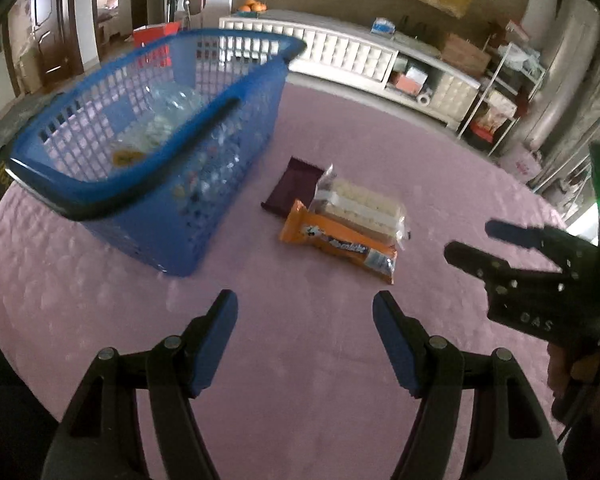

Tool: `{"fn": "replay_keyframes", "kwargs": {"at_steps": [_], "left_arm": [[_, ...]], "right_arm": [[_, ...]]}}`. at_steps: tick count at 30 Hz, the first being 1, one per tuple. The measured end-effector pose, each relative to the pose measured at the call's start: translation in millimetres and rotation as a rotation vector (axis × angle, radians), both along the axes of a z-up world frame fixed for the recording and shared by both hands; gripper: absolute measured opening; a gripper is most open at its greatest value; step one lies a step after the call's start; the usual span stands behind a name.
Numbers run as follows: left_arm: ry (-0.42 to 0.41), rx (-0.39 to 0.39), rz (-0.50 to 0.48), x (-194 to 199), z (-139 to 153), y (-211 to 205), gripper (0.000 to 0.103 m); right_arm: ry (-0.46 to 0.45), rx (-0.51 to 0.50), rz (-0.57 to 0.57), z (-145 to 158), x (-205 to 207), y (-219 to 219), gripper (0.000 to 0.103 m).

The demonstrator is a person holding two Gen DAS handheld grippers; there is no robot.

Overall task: Organize snacks
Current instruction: 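Withdraw both grippers from the basket toward the remaining bars, then grasp the cracker pack with the right gripper while the left grasps the orange bar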

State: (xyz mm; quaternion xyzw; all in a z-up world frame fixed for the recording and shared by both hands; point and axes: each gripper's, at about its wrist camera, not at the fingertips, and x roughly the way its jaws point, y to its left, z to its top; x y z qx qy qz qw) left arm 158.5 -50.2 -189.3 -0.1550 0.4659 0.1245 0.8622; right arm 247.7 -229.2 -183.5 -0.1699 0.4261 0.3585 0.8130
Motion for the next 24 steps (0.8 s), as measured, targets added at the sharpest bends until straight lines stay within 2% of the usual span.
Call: {"fn": "replay_keyframes", "kwargs": {"at_steps": [6, 10, 16, 21, 24], "left_arm": [[0.012, 0.022, 0.051, 18.9, -17.0, -1.5, 0.068], [0.013, -0.012, 0.048, 32.2, -20.0, 2.3, 0.068], [0.018, 0.0, 0.035, 40.1, -25.2, -1.3, 0.068], [0.015, 0.013, 0.022, 40.0, -25.4, -0.9, 0.068], [0.014, 0.025, 0.016, 42.4, -26.6, -0.8, 0.068]], "right_arm": [[0.014, -0.024, 0.141, -24.2, 24.6, 25.9, 0.072], [-0.027, -0.075, 0.224, -31.8, 29.9, 43.4, 0.072], [-0.031, -0.11, 0.354, -36.6, 37.6, 58.9, 0.072], [-0.01, -0.149, 0.441, -46.7, 39.7, 74.7, 0.072], [0.033, -0.125, 0.471, -51.1, 43.9, 83.9, 0.072]]}}
